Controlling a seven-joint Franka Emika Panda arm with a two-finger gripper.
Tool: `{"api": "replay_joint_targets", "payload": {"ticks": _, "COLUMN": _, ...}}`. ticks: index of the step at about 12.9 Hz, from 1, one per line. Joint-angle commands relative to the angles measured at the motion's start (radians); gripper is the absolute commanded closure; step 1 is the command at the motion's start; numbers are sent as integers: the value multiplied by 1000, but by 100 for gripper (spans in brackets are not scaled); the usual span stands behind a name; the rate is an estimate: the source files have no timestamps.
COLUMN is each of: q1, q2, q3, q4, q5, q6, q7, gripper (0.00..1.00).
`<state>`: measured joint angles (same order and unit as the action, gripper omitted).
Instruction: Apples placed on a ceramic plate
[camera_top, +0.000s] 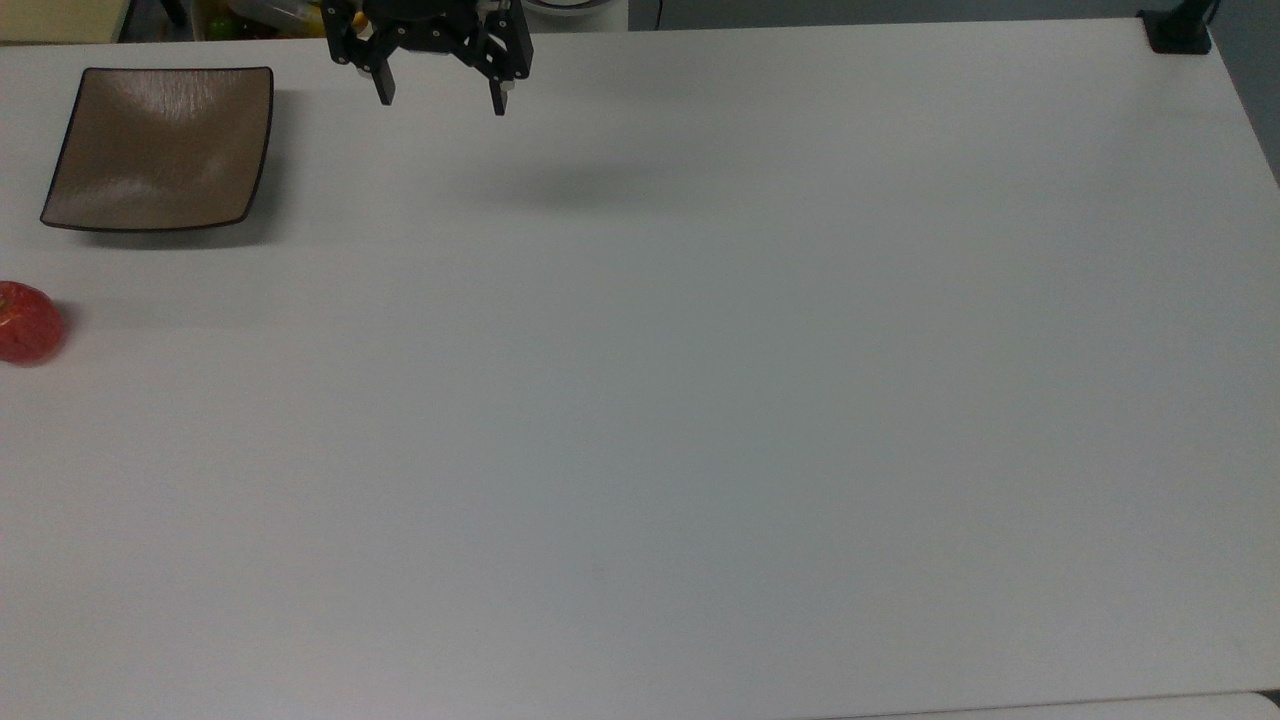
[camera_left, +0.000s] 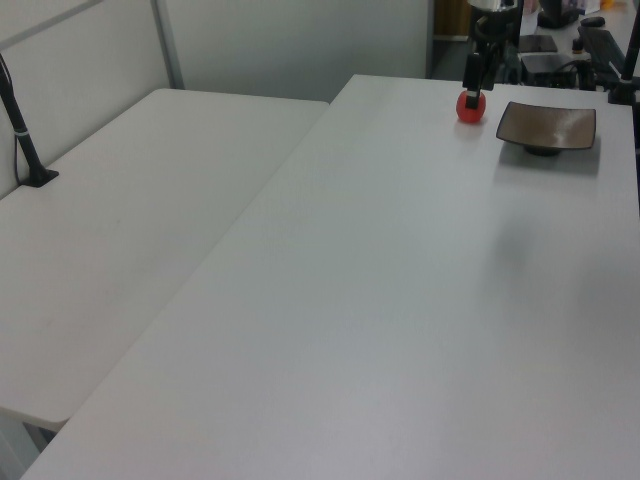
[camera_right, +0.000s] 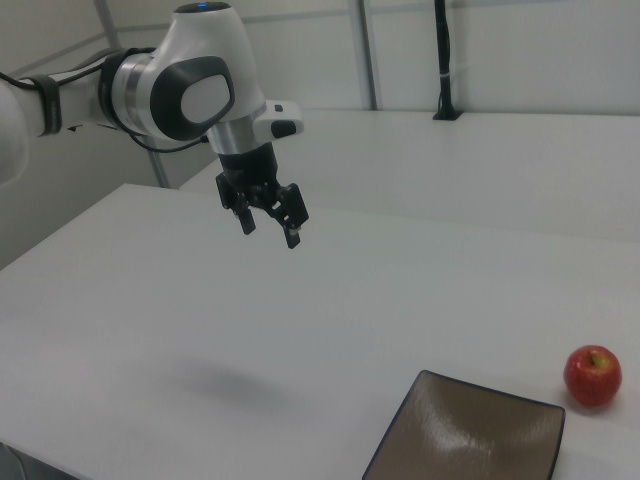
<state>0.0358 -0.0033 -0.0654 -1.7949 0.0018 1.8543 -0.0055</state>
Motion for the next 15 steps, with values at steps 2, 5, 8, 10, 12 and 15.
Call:
{"api": "replay_joint_targets", "payload": {"ticks": 2, "q1": 15, "q2": -49, "q3": -16, "q4": -60, "q5": 4, "q6": -26, "q7": -28, "gripper": 0}}
{"api": "replay_joint_targets", "payload": {"ticks": 5, "q1": 7, "q2": -50, "q3": -16, "q4": -58, "q5": 3, "q6": -23, "q7": -37, "gripper": 0}}
{"api": "replay_joint_targets", "payload": {"ticks": 8, "q1": 0, "q2": -50, "q3": -16, "q4": -54, "q5": -8, "q6": -7, "q7": -30, "gripper": 0}}
{"api": "replay_joint_targets", "payload": {"ticks": 10, "q1": -23, "q2": -43, "q3": -34, "q4": -50, "q5": -8, "q6": 29, "q7": -30, "gripper": 0}}
{"api": "replay_joint_targets", "payload": {"ticks": 12, "q1": -57, "q2": -18, "q3": -82, "q4": -52, "q5": -8, "q6": 121, "q7": -27, "gripper": 0}}
{"api": "replay_joint_targets", "payload": {"ticks": 15, "q1": -111, "q2": 46, "q3": -168, "q4": -49, "q5": -9, "q6": 296, "q7": -25, "gripper": 0}}
